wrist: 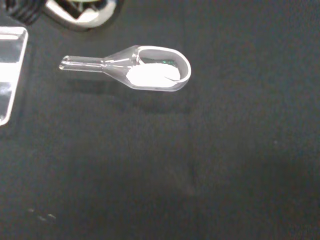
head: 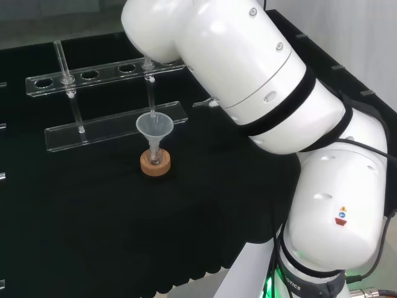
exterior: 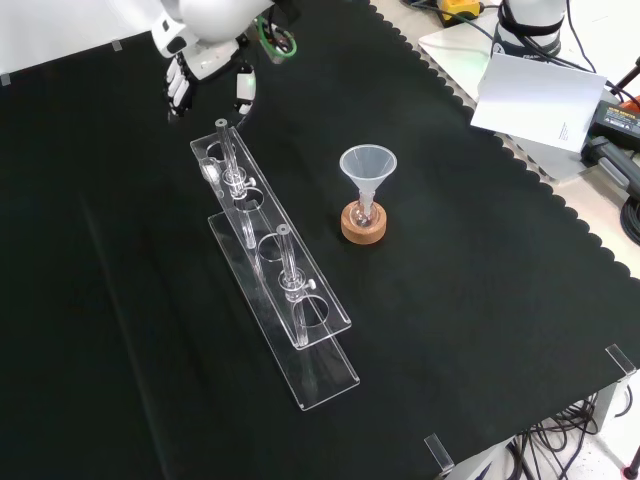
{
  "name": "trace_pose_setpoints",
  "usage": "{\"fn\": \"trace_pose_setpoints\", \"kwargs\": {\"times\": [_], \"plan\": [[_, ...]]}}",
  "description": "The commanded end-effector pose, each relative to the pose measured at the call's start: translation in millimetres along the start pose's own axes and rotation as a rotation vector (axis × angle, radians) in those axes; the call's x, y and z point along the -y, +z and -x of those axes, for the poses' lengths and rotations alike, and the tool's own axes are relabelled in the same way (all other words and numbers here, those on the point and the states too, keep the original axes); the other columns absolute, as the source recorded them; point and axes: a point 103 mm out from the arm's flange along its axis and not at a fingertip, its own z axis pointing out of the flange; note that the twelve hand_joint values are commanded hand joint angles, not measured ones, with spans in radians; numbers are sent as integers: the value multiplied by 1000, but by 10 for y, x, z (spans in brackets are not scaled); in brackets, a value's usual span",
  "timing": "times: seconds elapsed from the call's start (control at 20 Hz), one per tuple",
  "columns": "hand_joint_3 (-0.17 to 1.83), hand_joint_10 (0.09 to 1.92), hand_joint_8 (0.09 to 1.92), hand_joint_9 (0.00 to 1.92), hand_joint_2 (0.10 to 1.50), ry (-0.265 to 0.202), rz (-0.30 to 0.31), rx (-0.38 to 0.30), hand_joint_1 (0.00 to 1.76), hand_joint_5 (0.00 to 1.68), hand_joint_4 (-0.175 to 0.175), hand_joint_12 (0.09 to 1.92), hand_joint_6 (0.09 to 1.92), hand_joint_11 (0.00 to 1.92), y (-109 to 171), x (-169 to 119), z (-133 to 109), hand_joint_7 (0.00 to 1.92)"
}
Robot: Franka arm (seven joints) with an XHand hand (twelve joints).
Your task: Pick up the weighing funnel.
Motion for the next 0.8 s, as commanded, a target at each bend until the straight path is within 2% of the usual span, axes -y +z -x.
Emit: {"fn": "trace_pose_setpoints", "kwargs": {"times": [0.05, 0.6, 0.8], "plan": [[505, 512, 663, 738, 628, -40, -30, -26, 876, 567, -46, 1301, 87, 520, 234, -189, 20, 472], [526, 505, 661, 753, 612, -76, -39, -6, 904, 602, -40, 1300, 87, 529, 558, -272, 97, 488], [536, 503, 659, 763, 608, -91, -36, 48, 905, 612, -39, 1299, 87, 533, 677, -311, 79, 499]]}}
